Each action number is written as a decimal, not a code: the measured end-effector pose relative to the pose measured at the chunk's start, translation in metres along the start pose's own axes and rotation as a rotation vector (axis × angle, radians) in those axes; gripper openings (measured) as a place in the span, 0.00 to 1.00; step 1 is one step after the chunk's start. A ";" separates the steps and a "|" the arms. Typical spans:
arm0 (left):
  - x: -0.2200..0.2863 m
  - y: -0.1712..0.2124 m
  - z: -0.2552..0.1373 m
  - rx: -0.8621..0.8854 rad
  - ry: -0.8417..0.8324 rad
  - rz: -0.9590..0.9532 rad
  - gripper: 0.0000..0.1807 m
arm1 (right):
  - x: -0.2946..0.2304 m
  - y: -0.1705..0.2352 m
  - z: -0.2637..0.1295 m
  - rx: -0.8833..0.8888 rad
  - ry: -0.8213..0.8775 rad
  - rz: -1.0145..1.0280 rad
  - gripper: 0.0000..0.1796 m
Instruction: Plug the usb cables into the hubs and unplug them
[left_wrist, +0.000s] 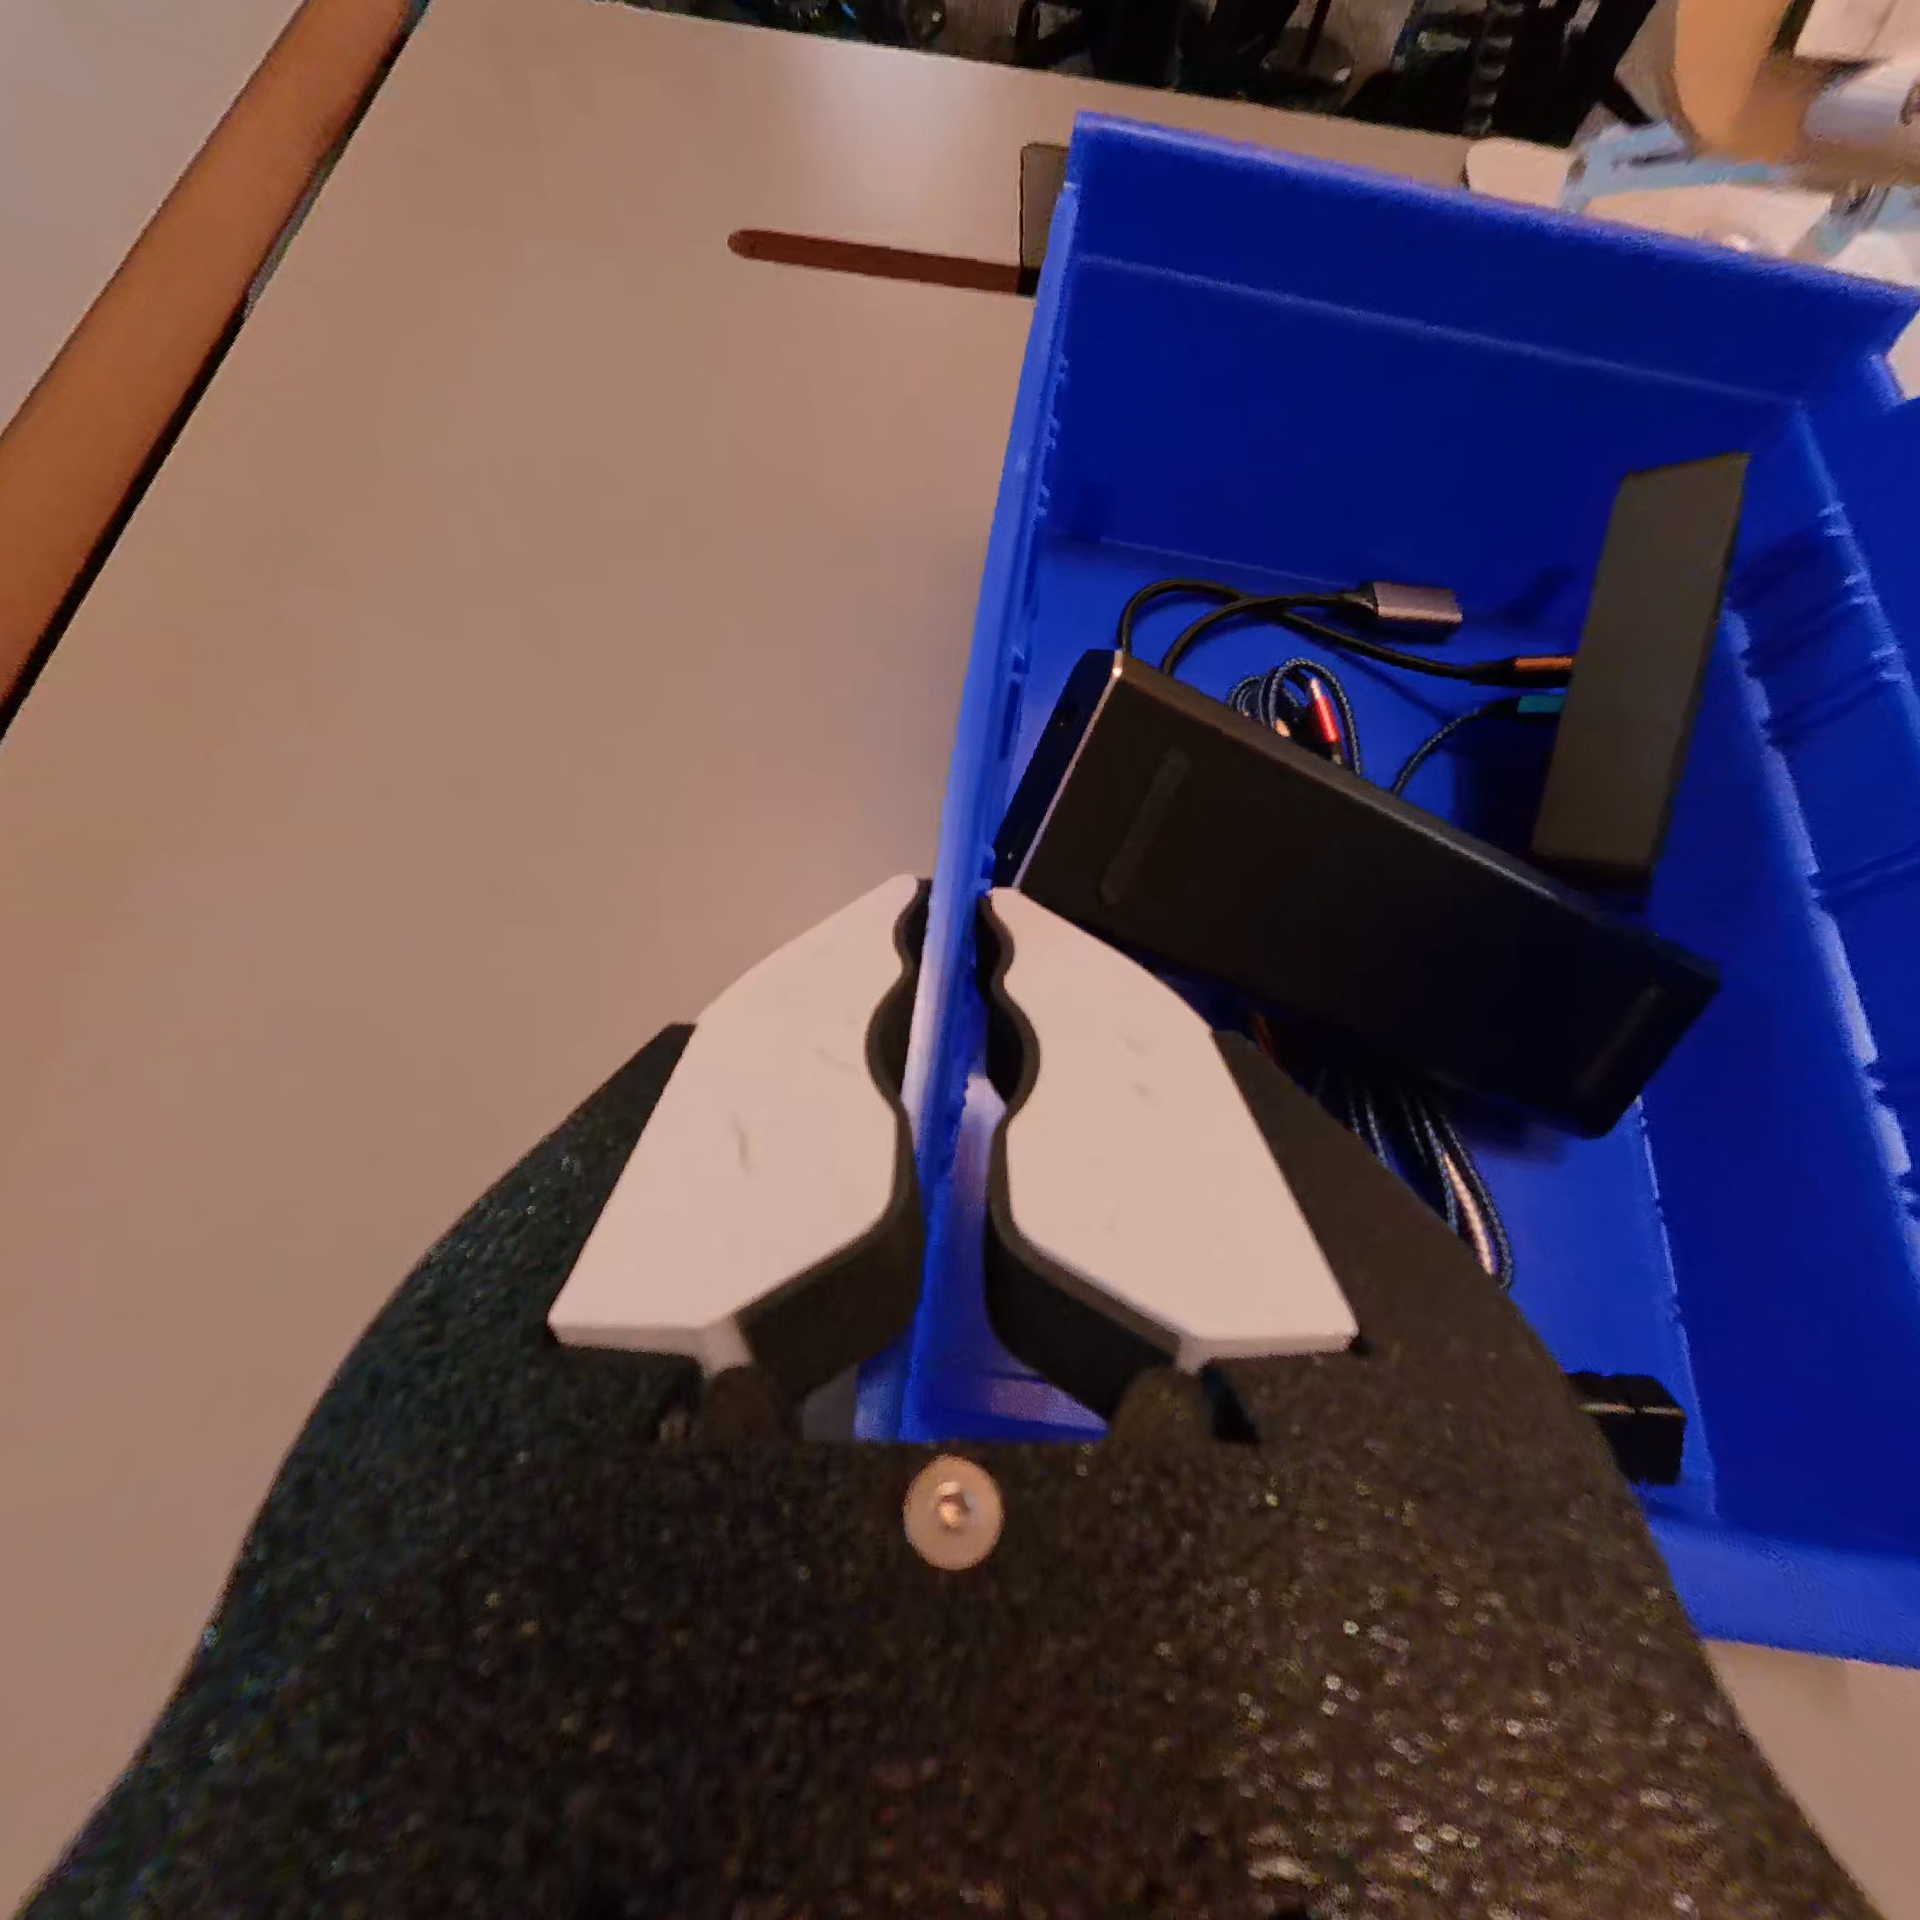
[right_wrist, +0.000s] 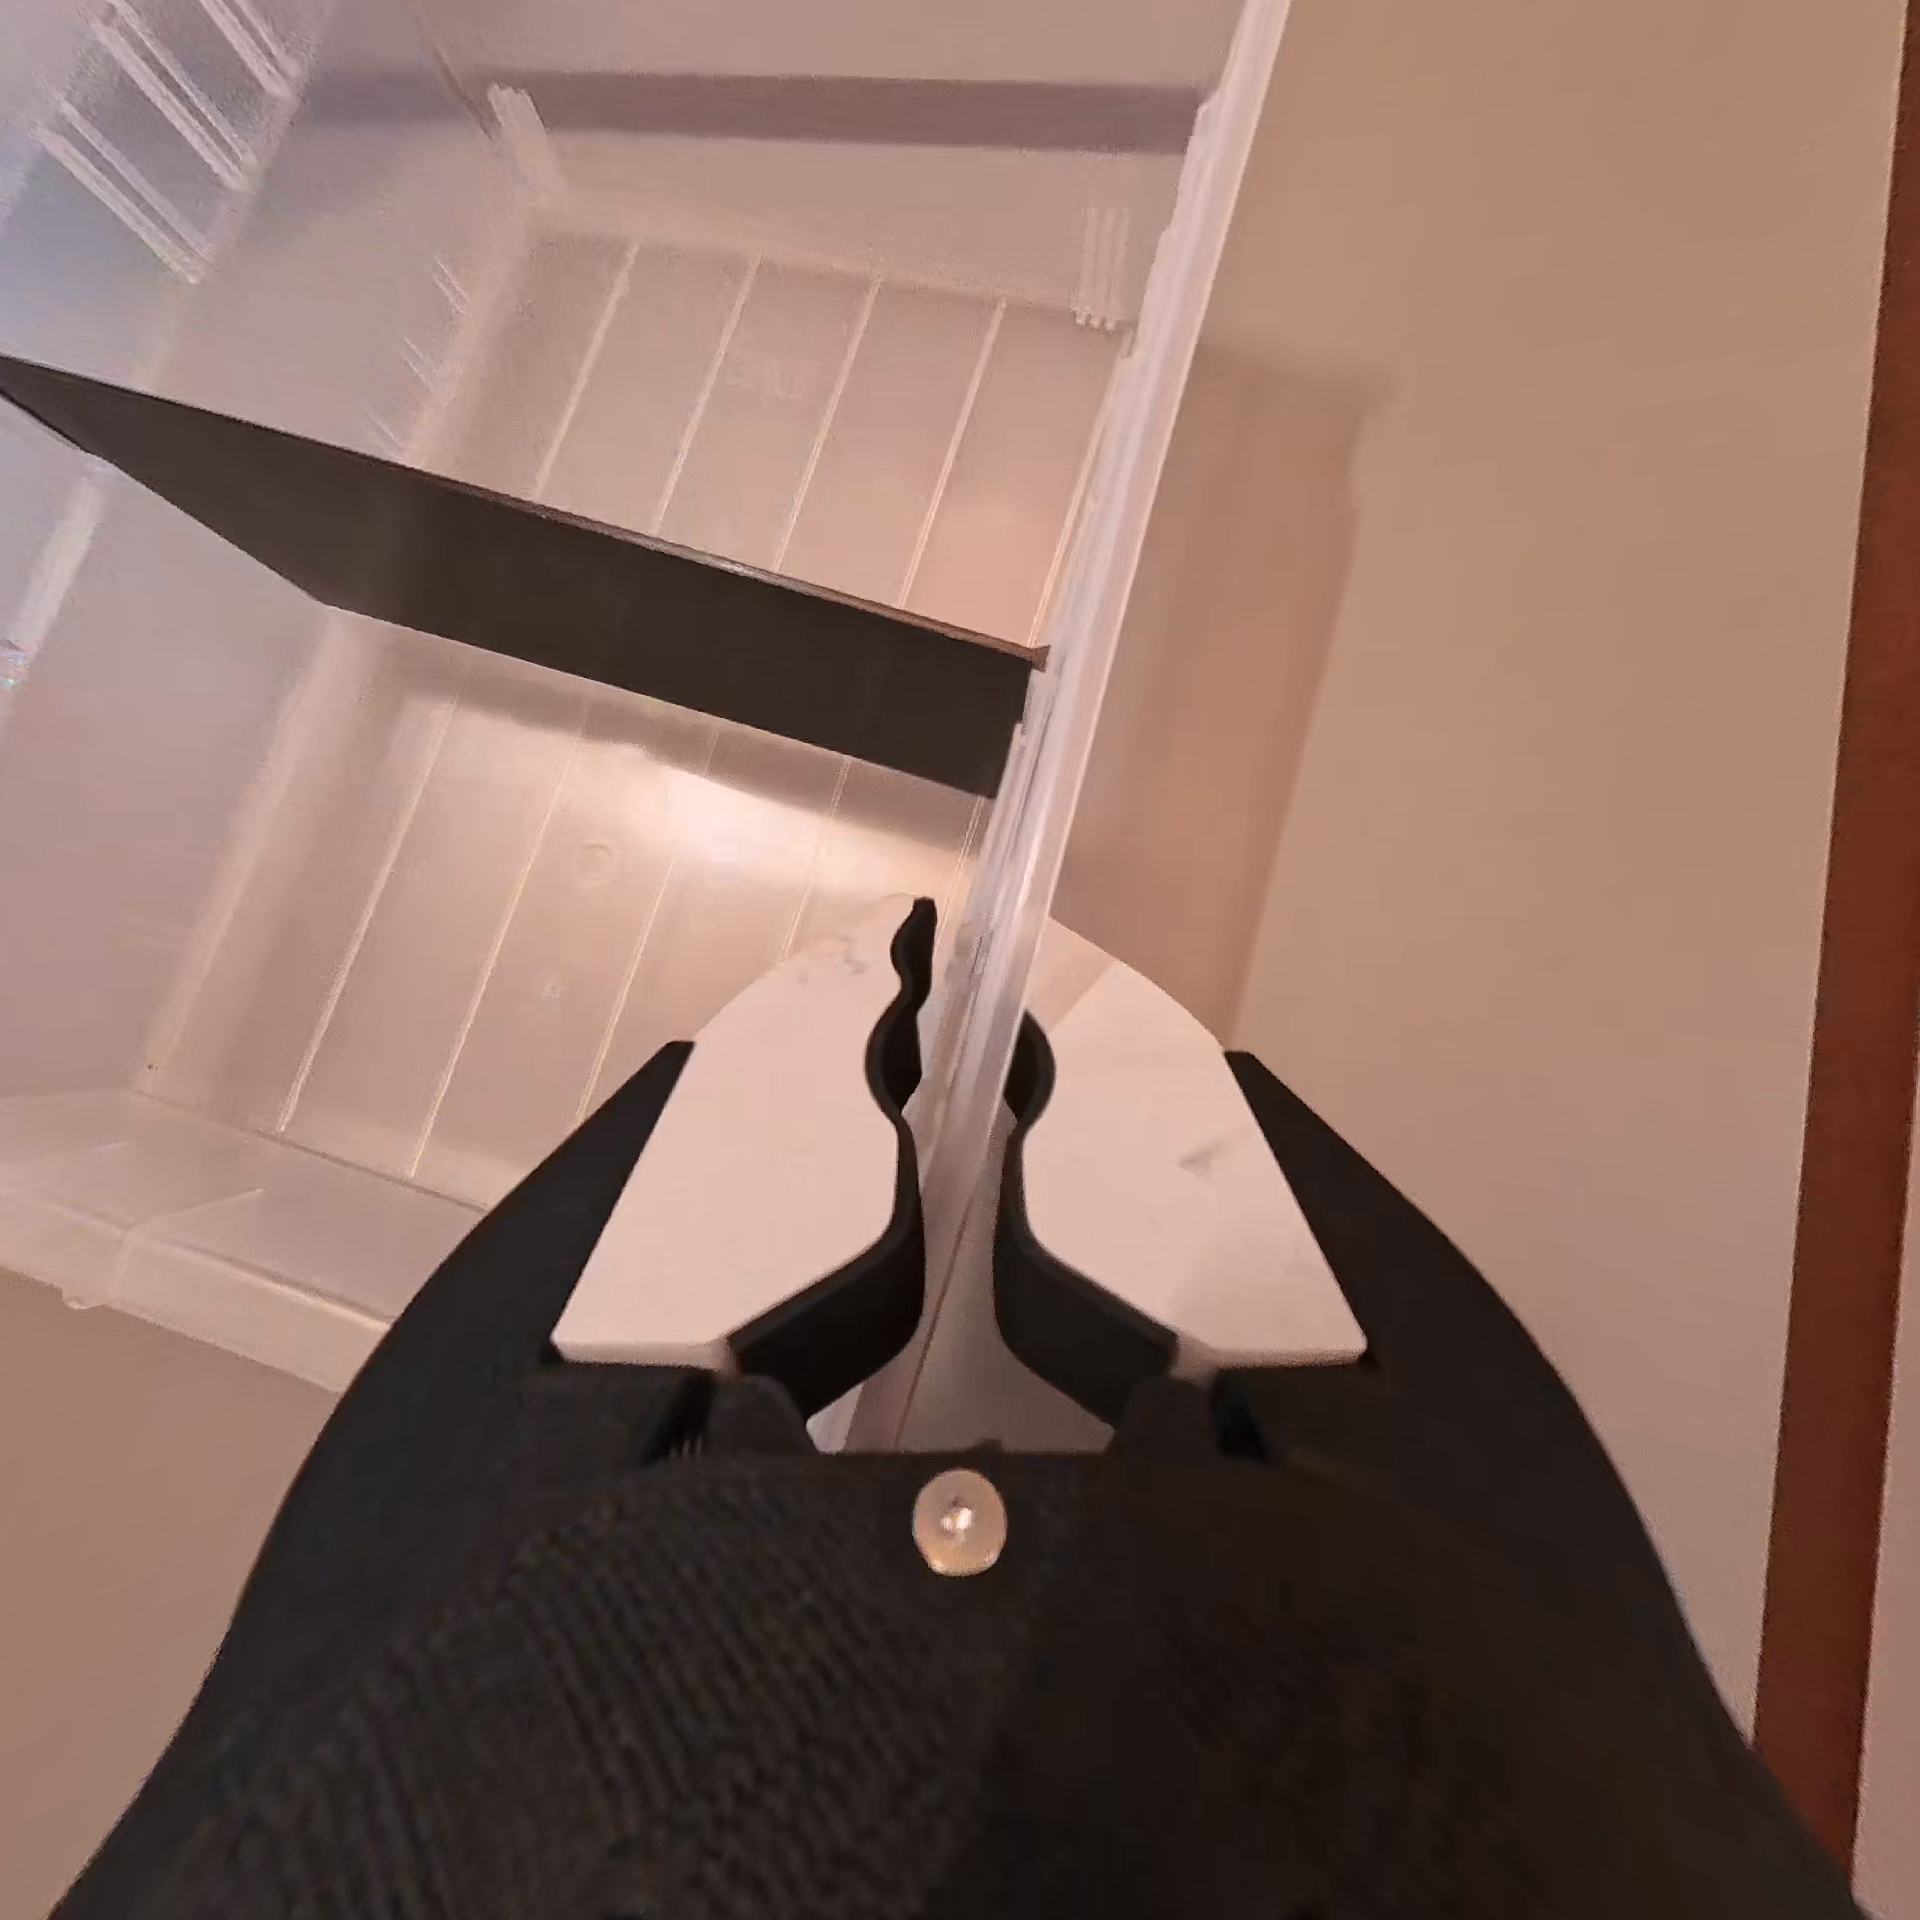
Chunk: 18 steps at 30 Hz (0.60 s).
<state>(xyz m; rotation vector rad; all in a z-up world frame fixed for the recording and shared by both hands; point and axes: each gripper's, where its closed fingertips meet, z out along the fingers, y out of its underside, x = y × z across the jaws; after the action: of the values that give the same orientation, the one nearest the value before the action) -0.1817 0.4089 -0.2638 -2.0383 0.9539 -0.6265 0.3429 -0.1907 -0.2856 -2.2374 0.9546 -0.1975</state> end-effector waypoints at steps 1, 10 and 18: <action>0.001 -0.003 0.004 0.009 -0.002 -0.014 0.04 | 0.001 0.000 0.000 -0.008 0.016 -0.017 0.05; 0.007 -0.020 0.030 0.023 -0.049 0.027 0.10 | -0.006 -0.006 0.006 -0.038 0.062 -0.128 0.07; 0.027 -0.060 -0.018 0.220 -0.122 -0.038 0.32 | -0.013 -0.035 -0.044 0.180 0.284 -0.252 0.47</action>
<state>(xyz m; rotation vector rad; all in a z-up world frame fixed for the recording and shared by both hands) -0.1532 0.4046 -0.2018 -1.8790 0.7431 -0.5923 0.3374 -0.1881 -0.2286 -2.1914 0.7583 -0.7025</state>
